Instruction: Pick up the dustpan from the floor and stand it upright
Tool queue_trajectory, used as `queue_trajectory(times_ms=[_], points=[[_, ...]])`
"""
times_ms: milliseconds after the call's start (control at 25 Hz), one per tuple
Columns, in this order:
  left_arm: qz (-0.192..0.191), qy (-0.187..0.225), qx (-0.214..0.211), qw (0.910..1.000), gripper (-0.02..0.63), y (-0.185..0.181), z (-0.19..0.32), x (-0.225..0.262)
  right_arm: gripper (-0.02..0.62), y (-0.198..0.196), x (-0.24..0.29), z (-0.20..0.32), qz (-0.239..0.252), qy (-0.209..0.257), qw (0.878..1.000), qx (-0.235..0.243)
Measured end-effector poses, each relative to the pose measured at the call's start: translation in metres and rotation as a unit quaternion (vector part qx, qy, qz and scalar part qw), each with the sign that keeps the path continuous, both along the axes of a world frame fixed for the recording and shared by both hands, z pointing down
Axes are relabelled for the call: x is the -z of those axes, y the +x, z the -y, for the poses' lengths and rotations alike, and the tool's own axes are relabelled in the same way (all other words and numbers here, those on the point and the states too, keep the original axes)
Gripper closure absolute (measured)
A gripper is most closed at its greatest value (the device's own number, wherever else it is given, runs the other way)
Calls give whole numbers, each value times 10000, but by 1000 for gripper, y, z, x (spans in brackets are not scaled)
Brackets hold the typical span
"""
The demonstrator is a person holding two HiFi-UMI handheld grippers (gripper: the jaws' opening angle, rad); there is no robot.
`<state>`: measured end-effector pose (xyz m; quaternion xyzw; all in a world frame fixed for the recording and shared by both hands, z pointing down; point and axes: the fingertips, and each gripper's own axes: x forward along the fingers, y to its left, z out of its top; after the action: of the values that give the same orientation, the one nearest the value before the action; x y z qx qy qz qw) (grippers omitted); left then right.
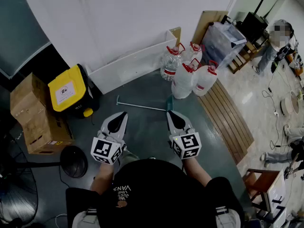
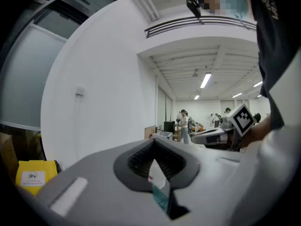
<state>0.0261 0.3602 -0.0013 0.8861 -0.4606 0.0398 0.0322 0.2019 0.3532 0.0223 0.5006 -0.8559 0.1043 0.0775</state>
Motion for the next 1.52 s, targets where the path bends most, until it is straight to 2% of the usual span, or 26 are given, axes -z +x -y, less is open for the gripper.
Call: queue_trajectory(times_ms=[360,520,720,880,1000,1080,1200,1440,1520], points=[[27,23,72,10000,555,7,0,2,595,5,1,0,18,38,10000,75],[26,-52,101,9999,555,7,1,-3,594,3,7,5,171,270,9994,111],[-98,-211,78,9997,554,-5,17,-19,594,-7,-3,17,284,197,9994,97],[-230,-387,39,9990,554,-25,48,-37,594,-20,-15,39,300,99,9995,-32],[-253,-451,-67,9986,554,-44,87,-48,590,-37,-16,73,382,197,9989,-186],[-292,-552,-150,9979,554,-56,112,-57,544,-47,-21,94,327,164,9988,-337],[-396,-769,-337,9957,554,-74,139,-75,538,-63,-38,113,270,54,9984,-488],[-626,-1423,-702,9853,551,-107,198,-110,502,-90,-65,162,14,-289,9957,-884],[-712,-1713,-761,9797,530,-117,216,-128,487,-95,-77,176,-84,-417,9939,-1014]])
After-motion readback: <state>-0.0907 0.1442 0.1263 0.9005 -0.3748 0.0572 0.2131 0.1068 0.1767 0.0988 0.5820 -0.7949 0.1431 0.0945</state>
